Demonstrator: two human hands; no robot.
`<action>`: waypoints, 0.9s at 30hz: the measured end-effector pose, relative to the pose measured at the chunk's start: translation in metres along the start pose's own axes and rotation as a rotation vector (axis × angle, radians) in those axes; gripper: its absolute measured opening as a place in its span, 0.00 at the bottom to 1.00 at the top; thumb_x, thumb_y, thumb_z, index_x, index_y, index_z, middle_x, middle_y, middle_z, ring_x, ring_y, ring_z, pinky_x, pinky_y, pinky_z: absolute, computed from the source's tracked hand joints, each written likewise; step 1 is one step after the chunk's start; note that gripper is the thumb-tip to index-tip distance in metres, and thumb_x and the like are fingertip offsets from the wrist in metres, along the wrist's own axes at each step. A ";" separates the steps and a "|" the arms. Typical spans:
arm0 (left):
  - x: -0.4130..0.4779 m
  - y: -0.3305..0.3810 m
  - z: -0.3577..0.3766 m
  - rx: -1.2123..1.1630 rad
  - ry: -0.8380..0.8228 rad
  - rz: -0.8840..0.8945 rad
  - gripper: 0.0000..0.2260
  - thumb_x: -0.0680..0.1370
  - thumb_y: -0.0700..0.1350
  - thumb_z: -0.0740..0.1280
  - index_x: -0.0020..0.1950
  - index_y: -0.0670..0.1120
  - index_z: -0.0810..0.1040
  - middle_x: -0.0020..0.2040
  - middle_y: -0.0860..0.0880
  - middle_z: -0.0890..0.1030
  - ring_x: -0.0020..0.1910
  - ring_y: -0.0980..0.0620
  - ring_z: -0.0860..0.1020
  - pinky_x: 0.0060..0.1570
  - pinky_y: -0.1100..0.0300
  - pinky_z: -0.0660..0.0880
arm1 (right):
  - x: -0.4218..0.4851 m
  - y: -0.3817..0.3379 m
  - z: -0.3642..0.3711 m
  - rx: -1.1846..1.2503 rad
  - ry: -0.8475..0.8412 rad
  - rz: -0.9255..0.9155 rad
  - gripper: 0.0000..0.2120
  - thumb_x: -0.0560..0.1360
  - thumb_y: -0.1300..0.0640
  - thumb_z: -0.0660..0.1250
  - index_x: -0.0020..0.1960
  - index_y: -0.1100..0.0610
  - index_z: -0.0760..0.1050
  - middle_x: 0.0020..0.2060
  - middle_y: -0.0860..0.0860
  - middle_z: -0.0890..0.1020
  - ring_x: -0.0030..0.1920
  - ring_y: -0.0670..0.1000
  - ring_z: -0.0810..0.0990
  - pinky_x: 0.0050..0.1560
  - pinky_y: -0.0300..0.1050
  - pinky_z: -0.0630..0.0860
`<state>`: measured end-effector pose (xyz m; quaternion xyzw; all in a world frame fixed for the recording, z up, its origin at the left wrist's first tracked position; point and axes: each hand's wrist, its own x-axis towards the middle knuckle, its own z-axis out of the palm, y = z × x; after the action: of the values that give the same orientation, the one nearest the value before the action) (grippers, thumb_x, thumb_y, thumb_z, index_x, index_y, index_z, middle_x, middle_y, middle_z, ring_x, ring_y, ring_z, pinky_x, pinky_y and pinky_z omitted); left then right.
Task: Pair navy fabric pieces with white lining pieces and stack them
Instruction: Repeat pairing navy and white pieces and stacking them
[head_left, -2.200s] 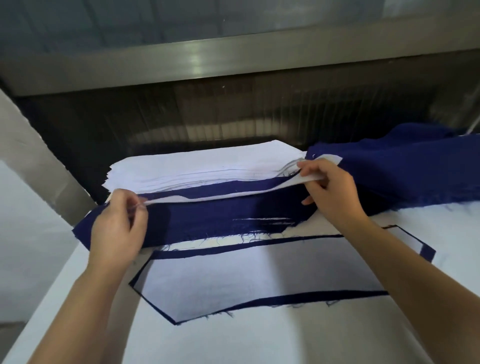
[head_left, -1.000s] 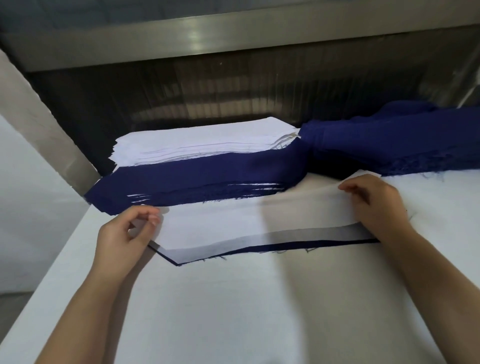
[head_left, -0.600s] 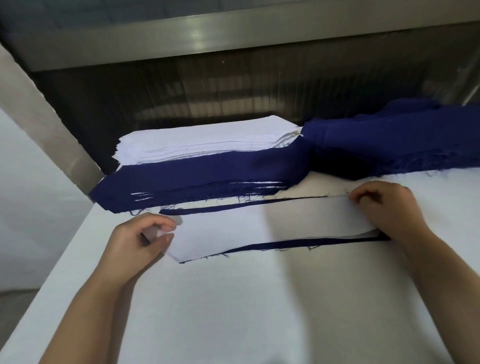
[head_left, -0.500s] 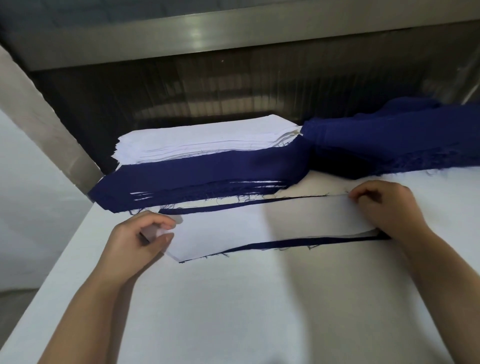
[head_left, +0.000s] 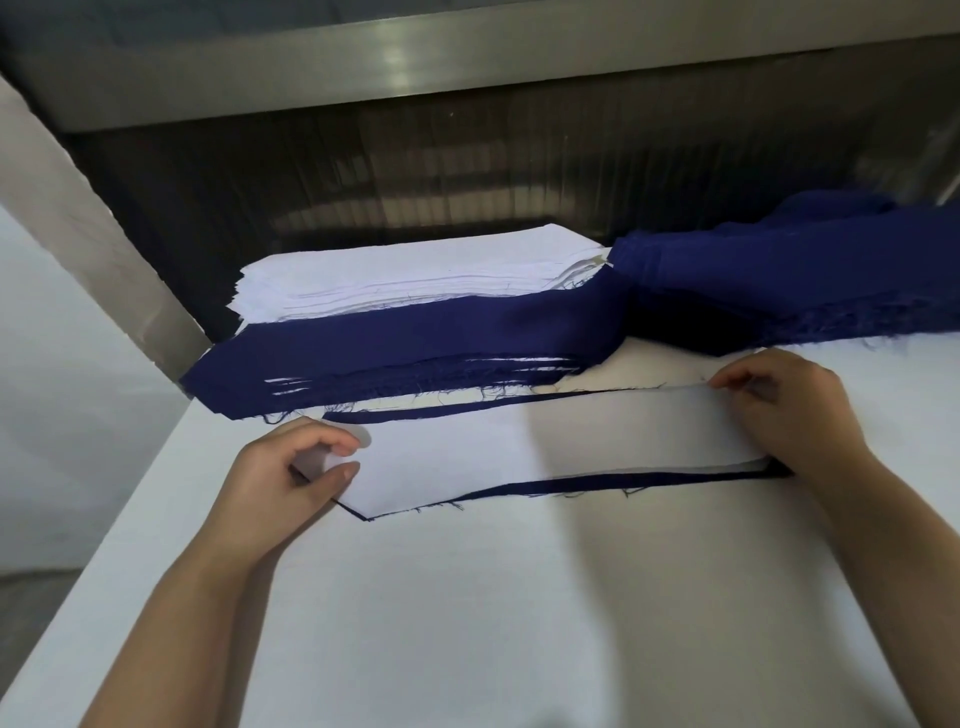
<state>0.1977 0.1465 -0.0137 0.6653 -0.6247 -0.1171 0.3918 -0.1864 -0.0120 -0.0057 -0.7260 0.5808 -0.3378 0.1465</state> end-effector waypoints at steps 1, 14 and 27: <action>0.000 0.000 0.000 0.003 0.001 -0.006 0.11 0.70 0.33 0.74 0.44 0.48 0.81 0.48 0.64 0.81 0.47 0.65 0.77 0.40 0.73 0.70 | 0.000 0.001 0.000 0.001 0.000 0.000 0.11 0.72 0.70 0.64 0.44 0.56 0.80 0.43 0.49 0.76 0.44 0.49 0.71 0.49 0.40 0.66; 0.000 0.001 0.001 -0.012 0.006 -0.045 0.11 0.71 0.32 0.74 0.43 0.48 0.81 0.47 0.63 0.81 0.45 0.62 0.77 0.38 0.67 0.71 | 0.001 0.002 0.001 -0.003 0.010 0.048 0.12 0.71 0.70 0.64 0.41 0.53 0.79 0.38 0.50 0.77 0.39 0.51 0.72 0.45 0.41 0.65; 0.000 0.004 0.000 0.039 0.048 -0.006 0.14 0.71 0.33 0.73 0.44 0.53 0.81 0.50 0.62 0.78 0.49 0.64 0.76 0.39 0.73 0.70 | 0.004 0.008 0.000 -0.095 -0.016 0.101 0.10 0.73 0.67 0.63 0.45 0.56 0.81 0.43 0.54 0.79 0.49 0.59 0.73 0.49 0.48 0.69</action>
<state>0.1948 0.1466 -0.0114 0.6773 -0.6152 -0.0899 0.3934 -0.1920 -0.0180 -0.0093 -0.7048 0.6307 -0.2962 0.1334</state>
